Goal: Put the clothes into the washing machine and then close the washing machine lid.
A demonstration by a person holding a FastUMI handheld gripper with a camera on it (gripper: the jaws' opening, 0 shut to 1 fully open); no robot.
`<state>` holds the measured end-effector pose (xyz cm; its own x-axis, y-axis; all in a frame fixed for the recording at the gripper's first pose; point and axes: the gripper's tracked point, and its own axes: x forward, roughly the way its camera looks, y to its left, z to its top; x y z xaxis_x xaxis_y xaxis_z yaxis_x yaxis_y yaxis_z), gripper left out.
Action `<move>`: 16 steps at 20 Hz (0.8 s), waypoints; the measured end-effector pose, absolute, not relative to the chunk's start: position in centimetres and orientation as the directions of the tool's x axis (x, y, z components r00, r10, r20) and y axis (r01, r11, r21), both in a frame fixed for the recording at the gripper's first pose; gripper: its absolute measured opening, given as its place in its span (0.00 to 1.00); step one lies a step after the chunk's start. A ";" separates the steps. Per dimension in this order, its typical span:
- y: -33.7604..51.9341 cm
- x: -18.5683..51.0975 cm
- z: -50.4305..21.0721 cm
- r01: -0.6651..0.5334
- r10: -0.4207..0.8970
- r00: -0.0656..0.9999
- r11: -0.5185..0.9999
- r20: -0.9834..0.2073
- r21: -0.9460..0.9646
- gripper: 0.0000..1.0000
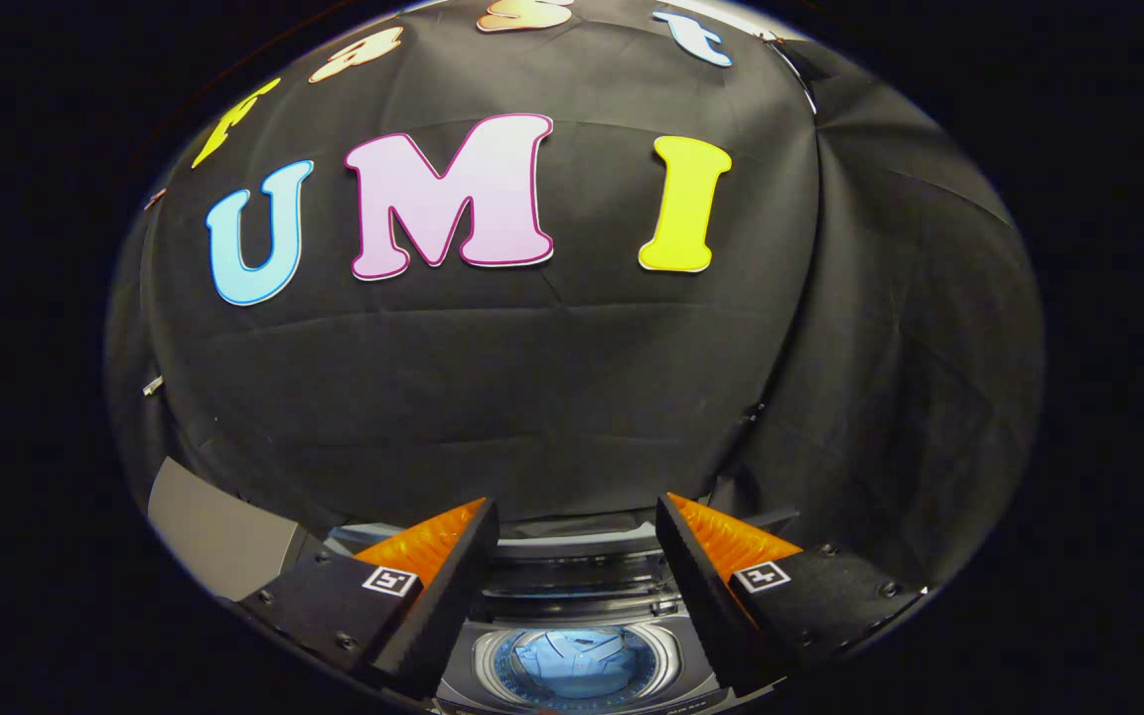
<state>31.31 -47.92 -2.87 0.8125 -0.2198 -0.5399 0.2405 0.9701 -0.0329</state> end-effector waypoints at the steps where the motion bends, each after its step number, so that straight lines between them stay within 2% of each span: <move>1: -48.2 32.0 -3.5 0.246 -0.222 0.803 0.969 -0.553 -0.031 0.99; 7: -48.4 32.9 -8.7 0.235 -0.199 0.722 0.971 -0.663 -0.037 0.99; 16: -48.2 31.5 -8.7 0.231 -0.206 0.735 0.972 -0.646 -0.047 1.00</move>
